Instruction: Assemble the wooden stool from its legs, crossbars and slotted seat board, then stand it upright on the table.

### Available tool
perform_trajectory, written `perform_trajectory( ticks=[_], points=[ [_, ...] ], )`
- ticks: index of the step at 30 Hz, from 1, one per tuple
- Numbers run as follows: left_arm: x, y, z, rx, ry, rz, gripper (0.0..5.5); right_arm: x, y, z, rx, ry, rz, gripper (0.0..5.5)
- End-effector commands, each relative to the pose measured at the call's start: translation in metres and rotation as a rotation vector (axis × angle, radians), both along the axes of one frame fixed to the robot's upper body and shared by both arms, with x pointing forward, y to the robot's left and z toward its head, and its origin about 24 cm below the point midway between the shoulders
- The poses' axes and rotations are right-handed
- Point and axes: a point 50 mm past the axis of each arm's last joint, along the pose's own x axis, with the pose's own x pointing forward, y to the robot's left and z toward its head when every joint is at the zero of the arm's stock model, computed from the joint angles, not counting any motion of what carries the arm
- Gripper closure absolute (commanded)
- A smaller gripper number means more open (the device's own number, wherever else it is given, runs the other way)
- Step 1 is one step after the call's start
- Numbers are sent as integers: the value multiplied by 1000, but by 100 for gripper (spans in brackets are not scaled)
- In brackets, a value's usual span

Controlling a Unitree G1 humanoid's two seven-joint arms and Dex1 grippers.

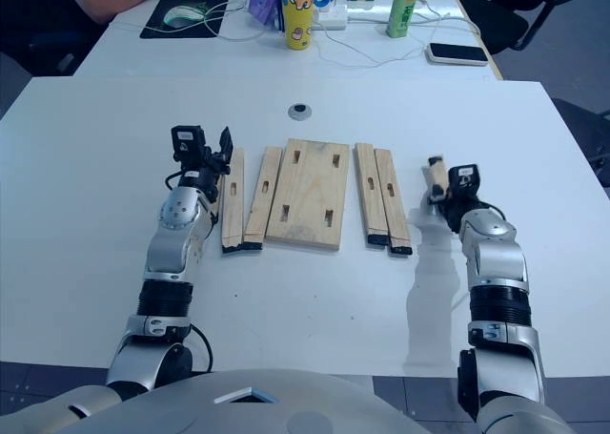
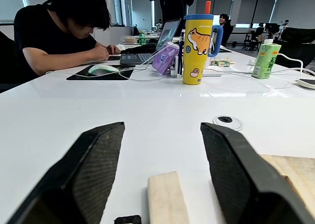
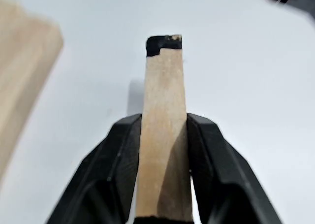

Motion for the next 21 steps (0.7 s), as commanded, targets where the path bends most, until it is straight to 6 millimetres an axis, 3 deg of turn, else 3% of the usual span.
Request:
perform_trajectory(
  ticks=[1, 7, 12, 21],
  points=[
    [0, -16, 14, -186, -7, -171, 262, 9, 71, 21, 176, -181, 308, 418],
    [-9, -47, 42, -432, 37, -504, 262, -12, 116, 12, 280, -139, 618, 418],
    [-20, -51, 57, -691, 81, -656, 262, -21, 121, 15, 332, -130, 759, 418],
    [-19, -52, 51, -747, 184, -684, 262, -30, 124, 24, 365, -191, 879, 418]
  ],
)
